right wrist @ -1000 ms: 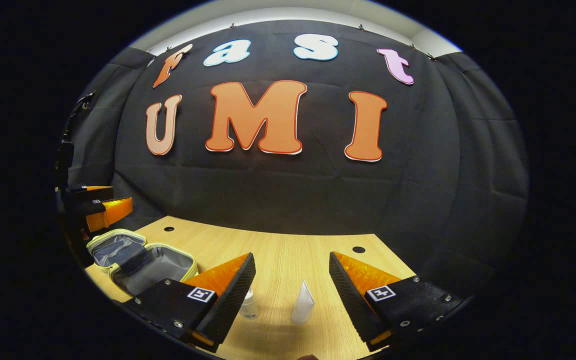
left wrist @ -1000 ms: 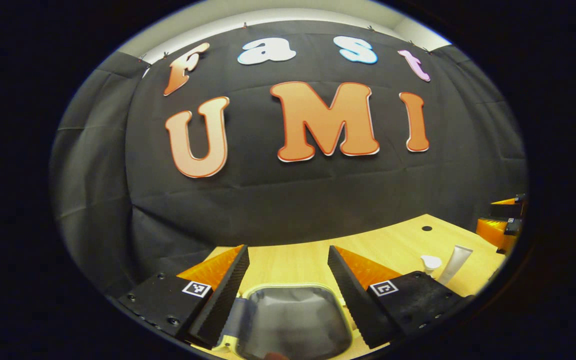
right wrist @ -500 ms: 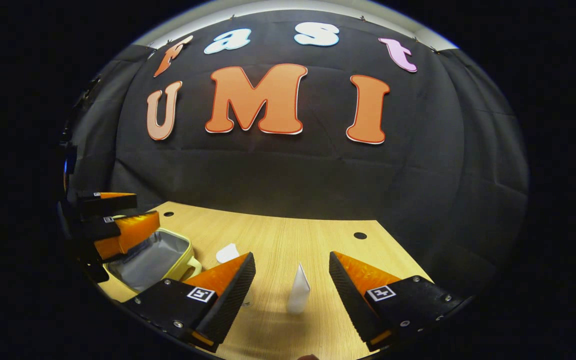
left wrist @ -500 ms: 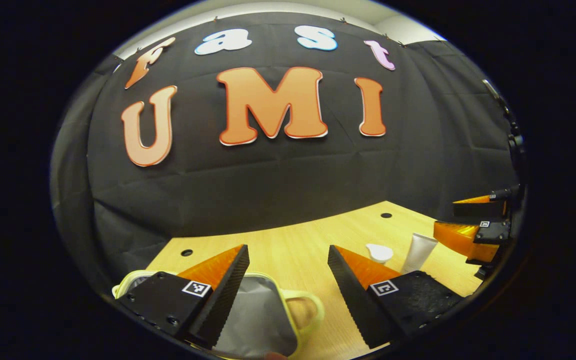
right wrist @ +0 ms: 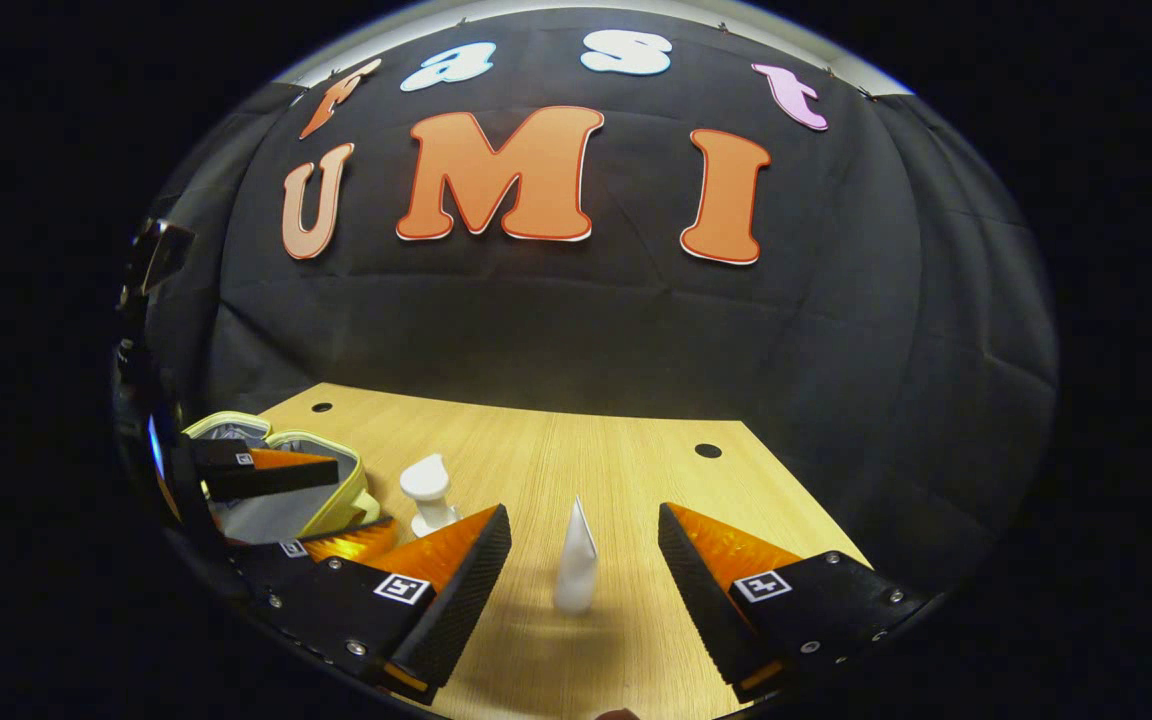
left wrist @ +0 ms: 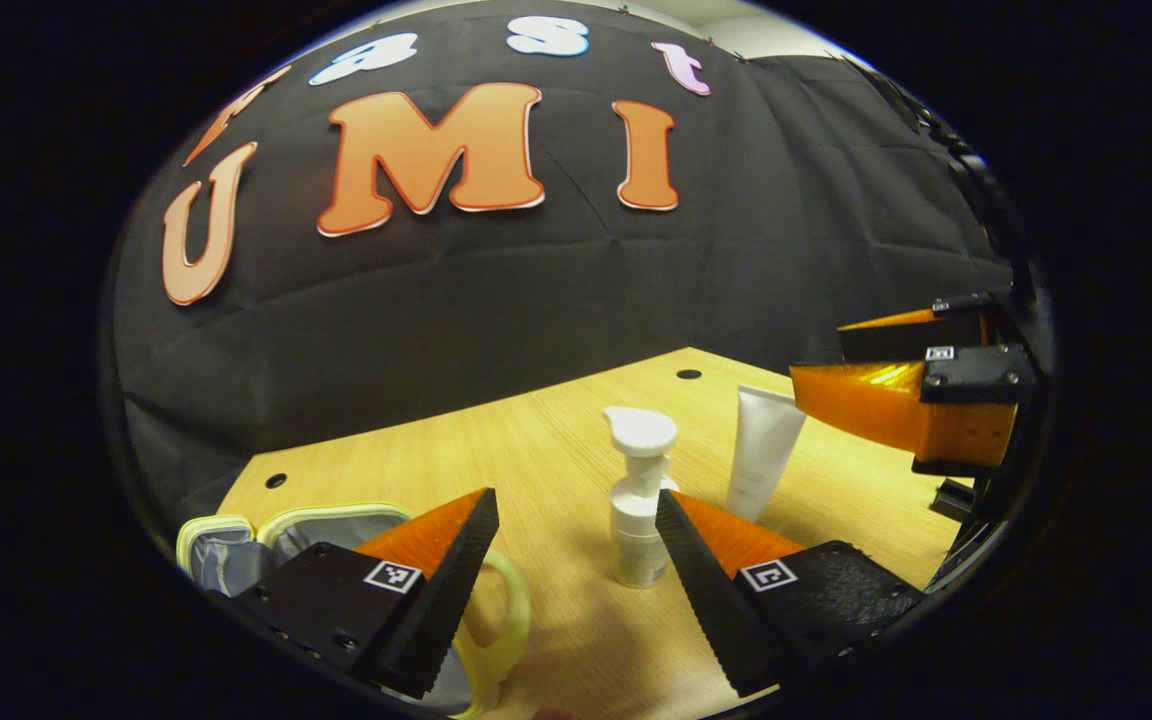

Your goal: First open the suitcase, pack the skin care products into it, and then close the suitcase.

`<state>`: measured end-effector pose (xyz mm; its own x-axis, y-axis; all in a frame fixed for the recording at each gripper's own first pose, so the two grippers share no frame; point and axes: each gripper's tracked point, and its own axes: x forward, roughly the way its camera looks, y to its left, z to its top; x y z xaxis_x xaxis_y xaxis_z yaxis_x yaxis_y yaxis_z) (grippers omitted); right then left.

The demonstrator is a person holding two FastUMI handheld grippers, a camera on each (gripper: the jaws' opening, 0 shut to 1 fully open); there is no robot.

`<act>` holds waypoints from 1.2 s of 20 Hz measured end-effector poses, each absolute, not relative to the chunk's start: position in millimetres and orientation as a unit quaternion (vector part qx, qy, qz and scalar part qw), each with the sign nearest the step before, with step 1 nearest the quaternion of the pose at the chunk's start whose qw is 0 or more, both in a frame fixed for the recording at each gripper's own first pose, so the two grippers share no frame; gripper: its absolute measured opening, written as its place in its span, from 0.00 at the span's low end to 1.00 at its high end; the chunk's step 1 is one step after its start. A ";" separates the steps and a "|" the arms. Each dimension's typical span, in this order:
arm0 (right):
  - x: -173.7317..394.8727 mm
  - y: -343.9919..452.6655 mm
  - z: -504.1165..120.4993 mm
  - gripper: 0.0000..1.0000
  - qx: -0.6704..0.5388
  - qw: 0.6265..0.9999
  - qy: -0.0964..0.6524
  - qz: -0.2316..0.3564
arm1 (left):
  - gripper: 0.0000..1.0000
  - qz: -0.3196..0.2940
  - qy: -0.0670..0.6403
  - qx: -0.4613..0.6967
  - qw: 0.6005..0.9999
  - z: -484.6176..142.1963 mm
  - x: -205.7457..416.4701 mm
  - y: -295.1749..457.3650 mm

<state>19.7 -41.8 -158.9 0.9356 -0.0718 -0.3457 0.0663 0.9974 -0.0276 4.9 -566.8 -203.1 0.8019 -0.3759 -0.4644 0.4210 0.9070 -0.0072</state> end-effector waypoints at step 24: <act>45.9 -43.0 -259.8 0.95 -0.002 0.968 0.251 0.012 | 0.60 -0.217 0.308 -0.033 0.926 -250.6 31.7 -599.7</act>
